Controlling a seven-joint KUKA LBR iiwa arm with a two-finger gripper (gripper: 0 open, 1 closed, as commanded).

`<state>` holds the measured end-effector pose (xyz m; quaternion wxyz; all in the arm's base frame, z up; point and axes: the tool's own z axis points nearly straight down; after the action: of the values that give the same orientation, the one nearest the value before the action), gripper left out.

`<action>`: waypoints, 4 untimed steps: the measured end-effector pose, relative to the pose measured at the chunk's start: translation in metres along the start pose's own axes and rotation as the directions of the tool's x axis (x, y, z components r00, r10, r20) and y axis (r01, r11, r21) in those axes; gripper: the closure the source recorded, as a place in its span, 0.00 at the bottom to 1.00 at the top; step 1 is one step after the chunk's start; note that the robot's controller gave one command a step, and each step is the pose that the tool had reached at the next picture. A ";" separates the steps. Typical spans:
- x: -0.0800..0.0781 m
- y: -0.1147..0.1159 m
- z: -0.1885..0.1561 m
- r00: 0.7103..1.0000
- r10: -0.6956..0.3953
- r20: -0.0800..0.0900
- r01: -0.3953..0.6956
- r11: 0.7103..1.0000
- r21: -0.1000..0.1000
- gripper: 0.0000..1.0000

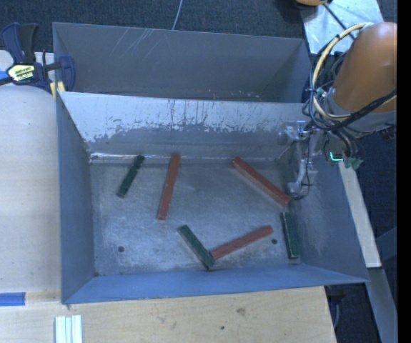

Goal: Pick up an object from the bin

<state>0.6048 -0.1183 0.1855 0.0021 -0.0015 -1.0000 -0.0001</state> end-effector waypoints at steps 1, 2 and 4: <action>0.001 0.001 -0.002 1.000 0.001 0.015 -0.001 1.000 0.003 0.00; 0.062 0.010 0.068 0.999 0.051 0.011 -0.051 0.999 0.001 0.00; 0.012 0.037 0.115 0.970 -0.242 0.004 0.242 0.970 0.000 0.00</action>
Offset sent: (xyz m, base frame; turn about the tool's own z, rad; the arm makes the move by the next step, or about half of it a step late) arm -0.0798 0.0131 -0.0876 0.0652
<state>0.5921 -0.0817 0.0706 -0.0001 0.1206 -0.9927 -0.0004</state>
